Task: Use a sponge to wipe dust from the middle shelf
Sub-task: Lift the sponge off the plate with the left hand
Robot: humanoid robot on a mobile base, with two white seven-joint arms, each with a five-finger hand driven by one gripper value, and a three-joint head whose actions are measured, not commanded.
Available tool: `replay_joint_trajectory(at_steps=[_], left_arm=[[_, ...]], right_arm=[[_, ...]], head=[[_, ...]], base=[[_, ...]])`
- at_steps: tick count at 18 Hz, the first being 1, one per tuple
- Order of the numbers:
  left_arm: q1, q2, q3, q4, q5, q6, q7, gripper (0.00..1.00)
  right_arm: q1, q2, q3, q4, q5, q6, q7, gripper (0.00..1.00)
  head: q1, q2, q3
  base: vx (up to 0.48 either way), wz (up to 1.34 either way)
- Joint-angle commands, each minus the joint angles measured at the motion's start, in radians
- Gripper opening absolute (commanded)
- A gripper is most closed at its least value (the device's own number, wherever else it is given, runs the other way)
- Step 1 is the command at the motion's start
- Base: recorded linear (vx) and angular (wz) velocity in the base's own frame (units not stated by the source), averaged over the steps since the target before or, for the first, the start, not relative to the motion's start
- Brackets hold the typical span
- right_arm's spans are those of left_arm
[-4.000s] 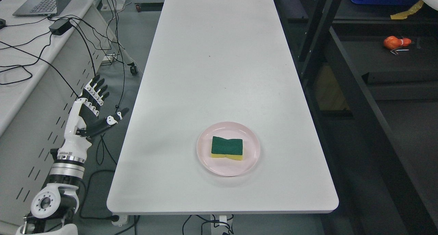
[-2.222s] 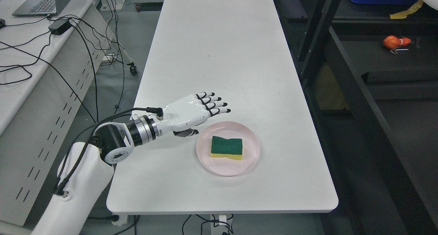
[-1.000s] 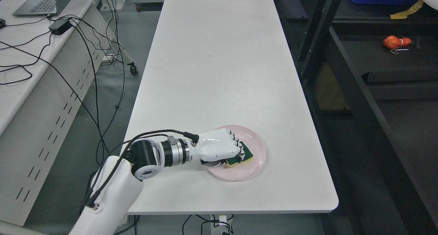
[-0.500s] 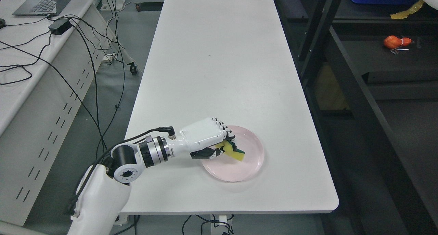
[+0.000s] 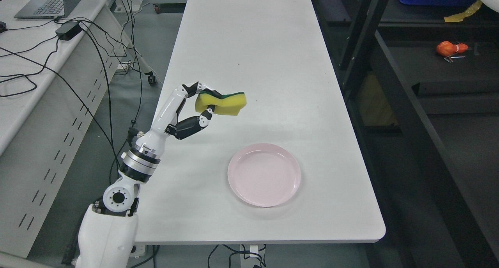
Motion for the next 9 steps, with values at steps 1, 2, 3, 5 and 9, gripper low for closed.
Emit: replay_joint_trajectory(at_steps=[1, 2, 3, 5, 9], left_arm=[[0.122, -0.032, 0.135, -0.135, 0.247, 0.135, 0.264, 0.0], [0.132, -0.032, 0.135, -0.141, 0.249, 0.134, 0.305, 0.0], [0.148, -0.032, 0.141, -0.15, 0.249, 0.128, 0.302, 0.0], [0.186, -0.032, 0.153, -0.198, 0.259, 0.126, 0.281, 0.0], [0.2, -0.032, 0.196, -0.213, 0.264, 0.164, 0.279, 0.0]], right_arm=[[0.001, -0.017, 0.0, -0.017, 0.0, 0.001, -0.001, 1.0], [0.001, -0.017, 0.0, -0.017, 0.0, 0.001, -0.001, 1.0], [-0.001, -0.017, 0.001, -0.017, 0.0, 0.001, -0.001, 1.0], [0.001, -0.017, 0.0, -0.017, 0.0, 0.001, -0.001, 1.0], [0.001, -0.017, 0.001, -0.017, 0.0, 0.001, -0.001, 1.0]], head=[[0.0, 0.0, 0.0], [0.0, 0.0, 0.0], [0.0, 0.0, 0.0], [0.0, 0.0, 0.0], [0.0, 0.0, 0.0]], base=[[0.002, 0.01], [-0.022, -0.01], [-0.022, -0.01], [-0.05, -0.12], [-0.123, -0.25]])
